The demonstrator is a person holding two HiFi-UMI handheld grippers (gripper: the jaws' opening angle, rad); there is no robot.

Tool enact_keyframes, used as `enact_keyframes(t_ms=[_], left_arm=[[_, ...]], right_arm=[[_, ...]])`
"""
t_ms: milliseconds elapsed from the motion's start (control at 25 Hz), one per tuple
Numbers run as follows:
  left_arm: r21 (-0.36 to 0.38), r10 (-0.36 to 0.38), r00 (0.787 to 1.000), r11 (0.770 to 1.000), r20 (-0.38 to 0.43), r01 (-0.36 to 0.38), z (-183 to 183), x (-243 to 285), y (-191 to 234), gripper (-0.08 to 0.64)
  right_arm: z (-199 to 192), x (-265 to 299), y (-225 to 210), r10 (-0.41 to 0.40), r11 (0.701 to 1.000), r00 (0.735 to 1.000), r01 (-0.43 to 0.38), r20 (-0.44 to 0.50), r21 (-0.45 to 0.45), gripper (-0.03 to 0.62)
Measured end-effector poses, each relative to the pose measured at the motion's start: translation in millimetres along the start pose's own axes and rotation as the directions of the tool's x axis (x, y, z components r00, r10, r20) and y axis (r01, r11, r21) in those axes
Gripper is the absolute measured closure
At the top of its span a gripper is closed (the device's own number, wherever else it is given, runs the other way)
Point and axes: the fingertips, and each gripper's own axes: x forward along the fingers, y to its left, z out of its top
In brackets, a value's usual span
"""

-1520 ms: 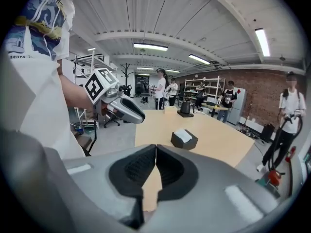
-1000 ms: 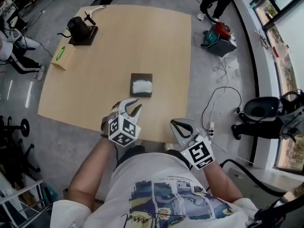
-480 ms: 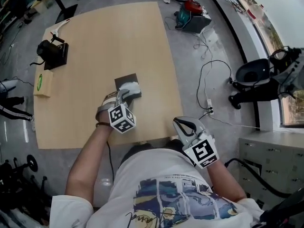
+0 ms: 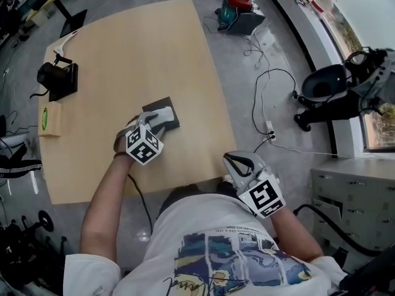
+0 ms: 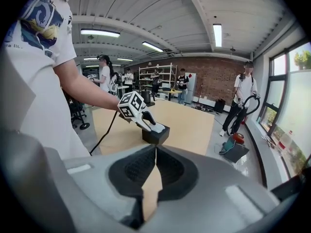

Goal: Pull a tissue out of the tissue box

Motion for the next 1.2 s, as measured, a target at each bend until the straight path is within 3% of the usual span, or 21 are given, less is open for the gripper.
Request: enact_keyframes(t_ms=[360, 880, 1200], left_arm=[[0.052, 0.099, 0.994, 0.994, -0.045, -0.097, -0.5, 4.3, 21.7, 0.380], [0.020, 0.131, 0.991, 0.991, -0.008, -0.131, 2.9, -4.4, 46.3, 0.546], [0.007, 0.131, 0.991, 0.991, -0.010, -0.131, 12.7, -17.2, 52.1, 0.555]], right_arm=[[-0.6, 2.1, -5.6, 0.011, 1.000, 1.000, -0.011, -0.005, 0.001, 0.586], [-0.6, 5.6, -10.3, -0.008, 1.000, 1.000, 0.008, -0.005, 0.015, 0.586], [-1.1, 0.6, -10.8, -0.004, 1.000, 1.000, 0.004, 0.007, 0.015, 0.586]])
